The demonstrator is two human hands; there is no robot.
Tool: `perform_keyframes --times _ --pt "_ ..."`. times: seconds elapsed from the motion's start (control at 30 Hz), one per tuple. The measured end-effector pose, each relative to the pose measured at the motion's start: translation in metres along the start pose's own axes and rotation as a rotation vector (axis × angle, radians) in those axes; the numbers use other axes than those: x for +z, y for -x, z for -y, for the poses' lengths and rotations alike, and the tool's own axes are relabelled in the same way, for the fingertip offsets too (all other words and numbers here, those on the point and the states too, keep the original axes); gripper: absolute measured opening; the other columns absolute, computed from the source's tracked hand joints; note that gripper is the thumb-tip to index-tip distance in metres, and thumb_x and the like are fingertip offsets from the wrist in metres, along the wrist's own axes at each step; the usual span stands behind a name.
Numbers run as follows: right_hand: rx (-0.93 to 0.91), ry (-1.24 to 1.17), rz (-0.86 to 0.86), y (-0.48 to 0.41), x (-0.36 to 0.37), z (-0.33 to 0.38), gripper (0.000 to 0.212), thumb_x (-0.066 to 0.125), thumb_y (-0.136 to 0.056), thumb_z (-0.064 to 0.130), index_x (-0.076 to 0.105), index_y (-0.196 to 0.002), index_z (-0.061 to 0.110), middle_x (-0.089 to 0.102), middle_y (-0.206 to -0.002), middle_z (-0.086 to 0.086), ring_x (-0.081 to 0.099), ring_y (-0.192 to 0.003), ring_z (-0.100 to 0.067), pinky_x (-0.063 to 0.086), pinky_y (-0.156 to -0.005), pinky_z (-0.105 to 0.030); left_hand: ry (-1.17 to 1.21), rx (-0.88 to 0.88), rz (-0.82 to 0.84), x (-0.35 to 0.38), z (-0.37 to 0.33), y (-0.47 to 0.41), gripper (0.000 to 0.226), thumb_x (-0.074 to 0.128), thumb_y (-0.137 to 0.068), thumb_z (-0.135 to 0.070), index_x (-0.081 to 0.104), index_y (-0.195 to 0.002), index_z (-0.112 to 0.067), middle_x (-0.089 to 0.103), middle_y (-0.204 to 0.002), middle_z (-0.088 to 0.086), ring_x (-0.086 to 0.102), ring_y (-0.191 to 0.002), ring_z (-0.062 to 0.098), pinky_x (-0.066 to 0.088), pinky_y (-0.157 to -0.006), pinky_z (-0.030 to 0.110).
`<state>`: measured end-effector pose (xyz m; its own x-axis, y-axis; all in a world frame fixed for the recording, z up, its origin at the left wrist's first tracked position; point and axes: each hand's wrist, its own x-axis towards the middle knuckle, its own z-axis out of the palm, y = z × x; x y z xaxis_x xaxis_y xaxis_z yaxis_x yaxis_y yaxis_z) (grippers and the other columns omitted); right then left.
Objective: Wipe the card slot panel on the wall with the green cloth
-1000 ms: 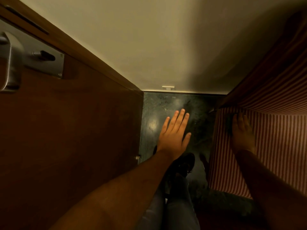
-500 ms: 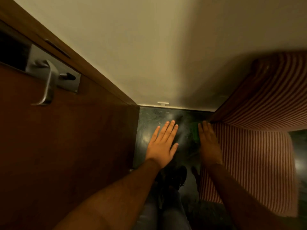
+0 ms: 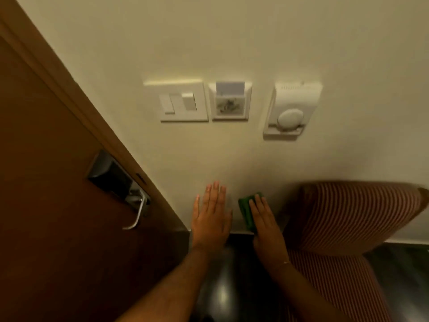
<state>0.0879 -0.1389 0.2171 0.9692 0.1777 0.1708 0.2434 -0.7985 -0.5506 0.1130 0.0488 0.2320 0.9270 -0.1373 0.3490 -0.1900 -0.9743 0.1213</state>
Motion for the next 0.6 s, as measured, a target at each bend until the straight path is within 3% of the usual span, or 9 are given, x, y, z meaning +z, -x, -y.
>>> perform_keyframes --times 0.07,0.17,0.23,0.4,0.6 --pt "-0.052 -0.028 -0.075 -0.016 -0.021 0.022 0.096 0.065 -0.069 -0.019 0.035 -0.157 0.000 0.022 -0.169 -0.015 0.022 -0.158 -0.034 0.024 -0.126 -0.047 -0.001 0.001 -0.100 -0.034 0.008 -0.039 0.074 0.038 -0.110 -0.044 0.023 -0.175 -0.012 0.017 -0.183 0.009 0.023 -0.168 0.027 0.010 -0.135 0.050" --pt "-0.121 -0.049 -0.169 -0.044 -0.052 0.059 0.103 0.064 -0.068 -0.020 0.029 -0.161 0.008 0.015 -0.172 -0.008 0.006 -0.162 -0.020 0.010 -0.131 -0.034 0.036 -0.003 -0.243 -0.087 0.016 -0.098 0.077 0.033 -0.113 -0.044 0.002 -0.178 -0.017 -0.003 -0.187 0.006 -0.001 -0.173 0.020 -0.007 -0.138 0.045" --pt "-0.168 -0.049 -0.213 -0.062 -0.070 0.084 0.110 0.064 -0.069 -0.018 0.019 -0.163 0.016 0.007 -0.174 0.000 0.002 -0.162 -0.017 0.005 -0.131 -0.029 0.047 0.017 -0.355 -0.120 0.020 -0.133 0.078 0.031 -0.113 -0.043 -0.005 -0.178 -0.018 -0.012 -0.186 0.004 -0.006 -0.172 0.020 -0.008 -0.138 0.045" --pt "-0.263 -0.033 -0.407 -0.098 -0.105 0.131 0.115 0.063 -0.073 -0.017 0.010 -0.166 0.027 0.010 -0.175 0.003 0.010 -0.162 -0.023 0.023 -0.129 -0.038 0.044 0.056 -0.564 -0.179 0.027 -0.204 0.074 0.029 -0.115 -0.035 -0.006 -0.177 -0.017 -0.017 -0.185 0.002 -0.010 -0.172 0.019 -0.011 -0.137 0.044" --pt "-0.269 0.027 -0.551 -0.145 -0.122 0.151 0.101 0.063 -0.075 -0.018 0.026 -0.163 0.014 0.017 -0.174 -0.002 0.011 -0.162 -0.024 0.036 -0.123 -0.050 0.044 0.067 -0.663 -0.201 0.042 -0.263 0.077 0.036 -0.114 -0.031 -0.007 -0.178 -0.020 -0.016 -0.185 0.002 -0.011 -0.172 0.021 -0.013 -0.137 0.045"
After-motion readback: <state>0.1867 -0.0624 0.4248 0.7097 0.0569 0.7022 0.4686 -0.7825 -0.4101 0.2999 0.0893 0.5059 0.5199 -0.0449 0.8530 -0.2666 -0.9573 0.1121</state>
